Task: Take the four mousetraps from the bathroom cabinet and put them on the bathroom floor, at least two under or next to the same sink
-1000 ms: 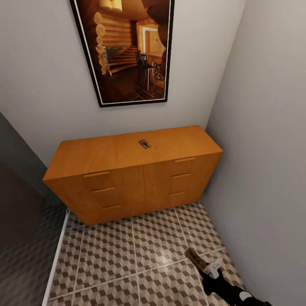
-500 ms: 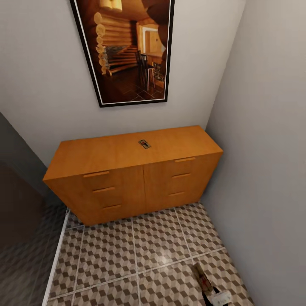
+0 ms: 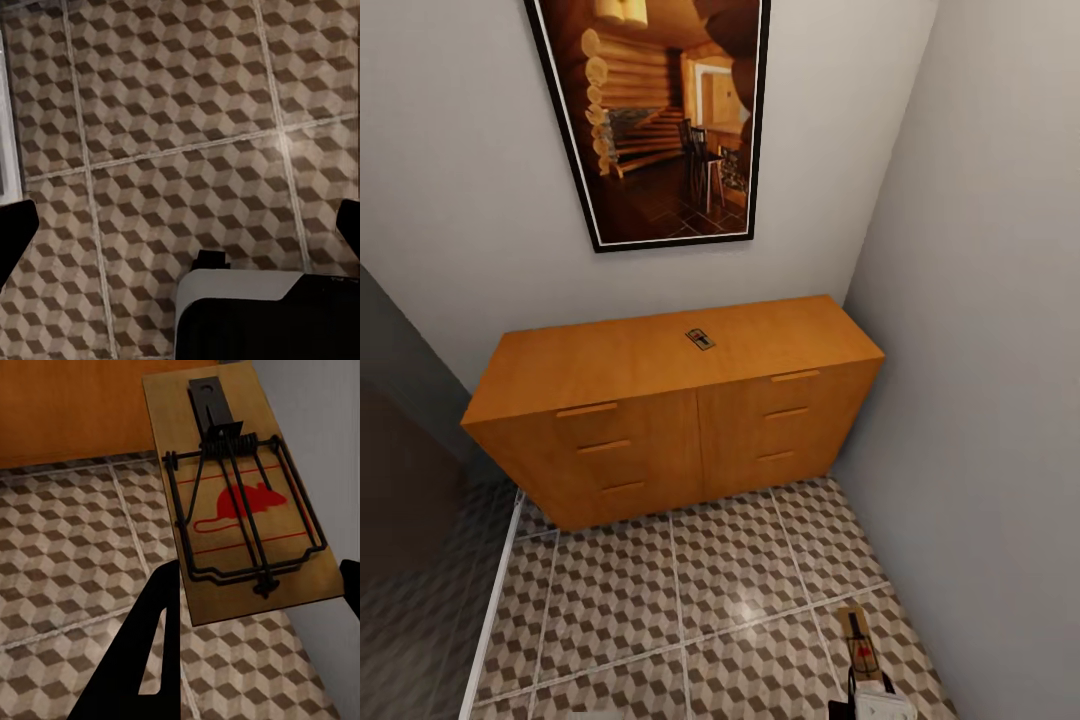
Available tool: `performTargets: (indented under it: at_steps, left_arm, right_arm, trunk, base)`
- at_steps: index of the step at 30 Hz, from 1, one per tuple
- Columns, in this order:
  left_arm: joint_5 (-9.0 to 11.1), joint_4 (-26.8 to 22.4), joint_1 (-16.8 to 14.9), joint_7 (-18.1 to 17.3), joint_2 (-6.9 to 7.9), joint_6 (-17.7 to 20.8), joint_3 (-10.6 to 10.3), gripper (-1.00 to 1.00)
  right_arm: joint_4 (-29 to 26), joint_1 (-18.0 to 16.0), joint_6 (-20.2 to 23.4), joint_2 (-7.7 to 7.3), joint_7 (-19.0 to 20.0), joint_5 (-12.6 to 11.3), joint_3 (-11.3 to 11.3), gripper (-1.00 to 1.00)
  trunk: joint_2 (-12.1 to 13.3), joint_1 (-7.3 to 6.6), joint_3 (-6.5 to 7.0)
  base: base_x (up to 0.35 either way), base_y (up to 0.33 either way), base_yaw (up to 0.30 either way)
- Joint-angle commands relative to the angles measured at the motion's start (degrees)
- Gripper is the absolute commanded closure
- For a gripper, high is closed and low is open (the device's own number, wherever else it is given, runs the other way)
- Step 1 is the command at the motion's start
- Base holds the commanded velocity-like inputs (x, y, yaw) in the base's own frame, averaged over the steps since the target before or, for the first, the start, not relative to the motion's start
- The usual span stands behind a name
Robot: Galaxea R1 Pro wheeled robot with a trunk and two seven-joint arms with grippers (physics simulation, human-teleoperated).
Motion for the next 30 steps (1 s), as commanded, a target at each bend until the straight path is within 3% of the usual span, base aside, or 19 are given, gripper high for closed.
performTargets:
  at_steps: [1,12,16,24,30]
  left_arm:
    - [-0.4,-1.7,0.0,0.5,-0.11,0.3,-0.1,-1.0]
    - [-0.3,-11.2,0.0,0.4,-1.73,1.5,-0.2,-1.0]
    - [-0.3,-15.2,0.0,0.3,-1.97,4.0,-0.3,-1.0]
    - [-0.3,-34.5,0.0,0.2,-2.48,23.4,-0.6,-1.0]
    - [-0.3,-43.8,0.0,0.2,-2.5,31.5,-1.2,-1.0]
  right_arm:
    - [0.0,0.0,-0.2,0.04,-0.2,0.5,-0.5,1.0]
    - [0.0,0.0,-0.2,0.01,-0.4,0.5,-0.5,1.0]
    - [0.0,0.0,-0.1,-0.03,-0.4,0.5,-0.5,1.0]
    - [0.1,0.0,0.1,-0.32,-0.4,0.5,-0.5,1.0]
    - [0.1,0.0,0.1,-0.29,-0.1,0.5,-0.5,1.0]
  trunk:
    - [-0.1,0.03,-0.09]
    - [-0.1,0.03,-0.09]
    - [-0.1,0.03,-0.09]
    - [-0.1,0.03,-0.09]
    - [-0.1,0.03,-0.09]
  base:
    - [0.0,0.0,0.0]
    - [0.0,0.0,0.0]
    - [0.0,0.0,0.0]
    - [0.0,0.0,0.0]
    - [0.0,0.0,0.0]
